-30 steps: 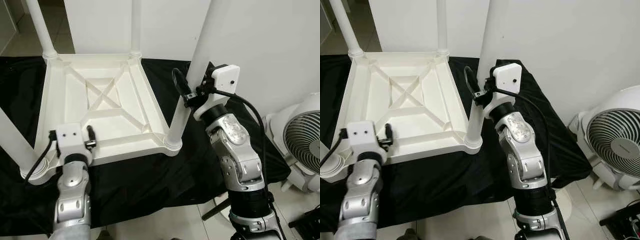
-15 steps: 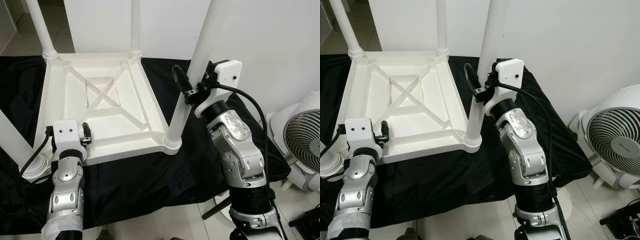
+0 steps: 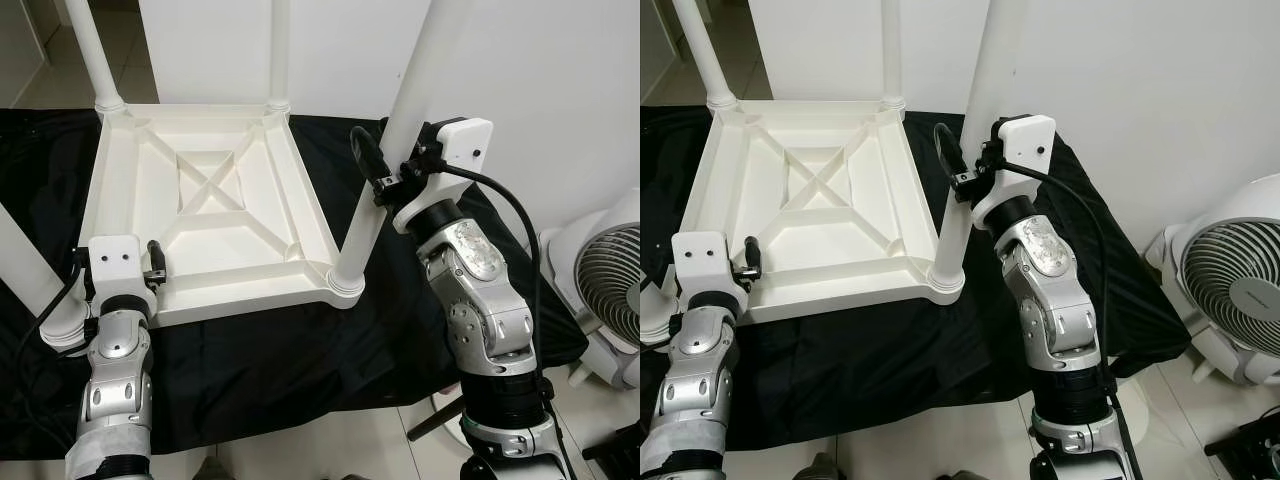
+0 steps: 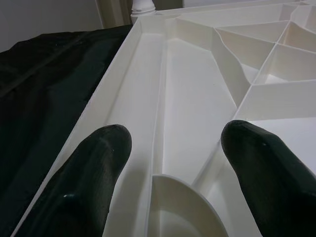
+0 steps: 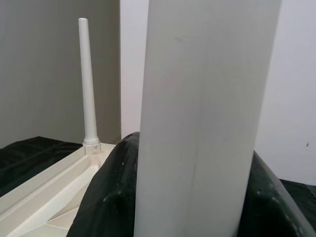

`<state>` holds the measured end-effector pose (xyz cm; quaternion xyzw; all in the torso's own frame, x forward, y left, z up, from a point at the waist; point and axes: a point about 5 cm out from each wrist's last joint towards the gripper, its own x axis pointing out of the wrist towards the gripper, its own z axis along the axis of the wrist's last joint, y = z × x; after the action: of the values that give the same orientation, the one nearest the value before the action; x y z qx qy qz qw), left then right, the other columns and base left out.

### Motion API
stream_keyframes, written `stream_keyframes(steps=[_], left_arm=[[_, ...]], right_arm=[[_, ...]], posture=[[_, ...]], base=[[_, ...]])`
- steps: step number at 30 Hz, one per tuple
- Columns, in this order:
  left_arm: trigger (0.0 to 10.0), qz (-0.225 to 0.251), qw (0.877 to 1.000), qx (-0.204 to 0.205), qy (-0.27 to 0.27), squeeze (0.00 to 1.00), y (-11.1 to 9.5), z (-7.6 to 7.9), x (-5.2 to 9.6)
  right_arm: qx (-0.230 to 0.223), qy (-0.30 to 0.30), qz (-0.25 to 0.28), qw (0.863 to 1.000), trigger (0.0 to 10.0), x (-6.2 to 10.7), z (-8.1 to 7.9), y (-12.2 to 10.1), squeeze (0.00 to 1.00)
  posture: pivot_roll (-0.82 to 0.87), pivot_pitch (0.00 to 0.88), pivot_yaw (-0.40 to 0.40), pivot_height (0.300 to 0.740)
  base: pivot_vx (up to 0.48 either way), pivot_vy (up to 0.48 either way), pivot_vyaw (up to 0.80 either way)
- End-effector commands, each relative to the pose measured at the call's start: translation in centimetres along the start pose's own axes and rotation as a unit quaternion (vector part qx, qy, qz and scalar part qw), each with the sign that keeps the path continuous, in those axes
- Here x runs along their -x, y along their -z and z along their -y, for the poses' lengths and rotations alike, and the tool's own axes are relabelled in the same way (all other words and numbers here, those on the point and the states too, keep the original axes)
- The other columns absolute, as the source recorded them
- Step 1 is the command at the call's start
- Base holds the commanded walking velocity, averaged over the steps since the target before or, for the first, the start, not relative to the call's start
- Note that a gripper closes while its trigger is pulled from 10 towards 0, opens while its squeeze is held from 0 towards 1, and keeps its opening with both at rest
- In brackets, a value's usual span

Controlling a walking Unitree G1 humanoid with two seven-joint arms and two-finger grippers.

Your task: Building children table

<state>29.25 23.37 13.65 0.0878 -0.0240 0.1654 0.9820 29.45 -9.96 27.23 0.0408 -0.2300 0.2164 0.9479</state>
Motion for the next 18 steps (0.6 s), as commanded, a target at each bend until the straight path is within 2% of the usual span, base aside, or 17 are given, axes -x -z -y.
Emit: stream_keyframes(steps=[1,5,8,9,11,16,18], left_arm=[[10.0,0.002,0.998,-0.010,-0.062,0.00,-0.2,-1.7,-0.3],[10.0,0.036,0.997,-0.044,-0.057,0.00,-2.0,-2.3,-0.9],[10.0,0.044,0.996,-0.046,-0.061,0.00,-2.8,-2.8,-1.3],[10.0,0.062,0.994,-0.056,-0.069,0.00,-4.4,-3.6,-1.6],[10.0,0.068,0.993,-0.058,-0.071,0.00,-4.9,-3.8,-1.7],[10.0,0.093,0.990,-0.070,-0.075,0.00,-6.8,-3.6,-1.8],[10.0,0.113,0.988,-0.071,-0.075,0.00,-8.6,-2.9,-1.6]], right_arm=[[0.025,0.055,0.072,0.996,0.0,0.3,2.1,-3.3,0.00],[0.022,0.121,0.076,0.990,0.0,1.4,3.7,-3.1,0.00],[0.020,0.156,0.073,0.985,0.0,1.9,4.6,-2.9,0.00],[0.019,0.195,0.073,0.978,0.0,2.8,5.9,-2.7,0.00],[0.019,0.206,0.073,0.976,0.0,3.1,6.2,-2.6,0.00],[0.030,0.243,0.054,0.968,0.0,4.3,7.3,-1.5,0.00],[0.040,0.269,0.028,0.962,0.0,5.6,8.0,0.0,0.00]], posture=[[0.13,0.050,-0.092,0.740],[0.13,0.048,-0.085,0.740],[0.13,0.052,-0.076,0.740],[0.13,0.056,-0.069,0.740],[0.13,0.057,-0.067,0.740],[0.14,0.062,-0.064,0.740],[0.14,0.070,-0.062,0.740]], base=[[0.000,0.000,0.00],[0.000,0.000,0.00],[0.000,0.000,0.00],[0.000,0.000,0.00],[0.000,0.000,0.00],[0.000,0.000,0.00],[0.000,0.000,0.00]])
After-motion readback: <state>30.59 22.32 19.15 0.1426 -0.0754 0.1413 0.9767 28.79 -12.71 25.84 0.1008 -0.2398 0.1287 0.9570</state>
